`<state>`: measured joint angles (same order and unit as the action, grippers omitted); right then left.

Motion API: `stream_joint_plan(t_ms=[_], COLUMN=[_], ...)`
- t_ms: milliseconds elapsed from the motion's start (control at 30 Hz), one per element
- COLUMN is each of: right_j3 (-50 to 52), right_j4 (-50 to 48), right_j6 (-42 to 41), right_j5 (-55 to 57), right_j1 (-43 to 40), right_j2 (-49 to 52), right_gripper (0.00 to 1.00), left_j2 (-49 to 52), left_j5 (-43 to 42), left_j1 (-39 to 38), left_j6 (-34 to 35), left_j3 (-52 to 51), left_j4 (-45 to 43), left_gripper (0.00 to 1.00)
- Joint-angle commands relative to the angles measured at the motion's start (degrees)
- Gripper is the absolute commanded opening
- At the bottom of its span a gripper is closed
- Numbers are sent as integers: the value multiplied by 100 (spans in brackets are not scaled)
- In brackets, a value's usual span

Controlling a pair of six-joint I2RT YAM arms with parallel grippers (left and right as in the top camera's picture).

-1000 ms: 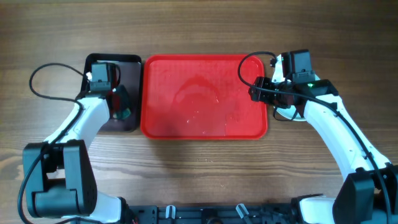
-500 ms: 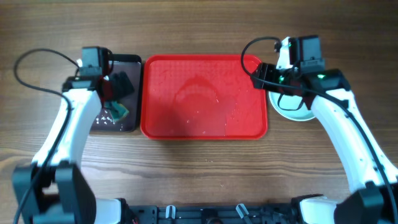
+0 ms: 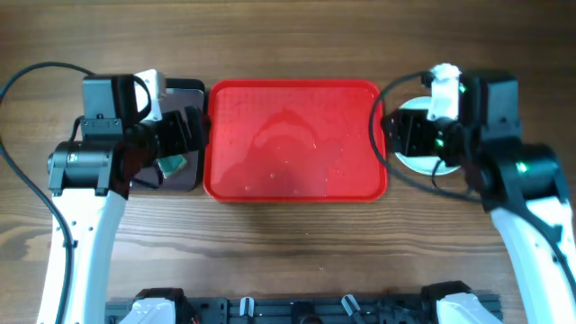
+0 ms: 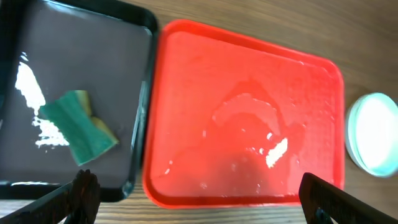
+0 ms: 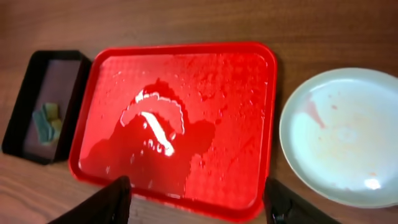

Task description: Clean dirty plates on tray and stack at the side

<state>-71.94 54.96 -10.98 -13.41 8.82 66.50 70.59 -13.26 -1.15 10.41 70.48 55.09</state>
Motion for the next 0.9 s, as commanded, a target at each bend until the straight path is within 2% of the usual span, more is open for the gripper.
stream_joint_plan(t_ms=[0,67,167,300,600,733,867], right_j3=[-151,-151,-151,-151,-151,-149,247], right_j4=[308,472,612,647,734,448,-437], right_j6=[177,179,79,-501,-568,-420,295], right_j5=[87,46,-4,-15,199,461,439], right_j1=[22,22,22,22,22,22,22], right_j2=[-553,-811,-1110,-1403,-1375,-1373,-1556], right_gripper=[74,99,99,99,100,100,100], left_j2=[-17,-17,-17,-17,-17,-17,-17], left_j5=[-258,-258,-258,-258,-258,-258,-258], left_j1=[-28,-31,-28,-28,-28,-31,-28], left_j6=[-251,-251,-251,-251,-251,-251,-254], left_j3=[46,46,46,46,46,46,46], left_j4=[4,4,4,7,7,7,4], left_gripper=[100,100,100,100,100,100,100])
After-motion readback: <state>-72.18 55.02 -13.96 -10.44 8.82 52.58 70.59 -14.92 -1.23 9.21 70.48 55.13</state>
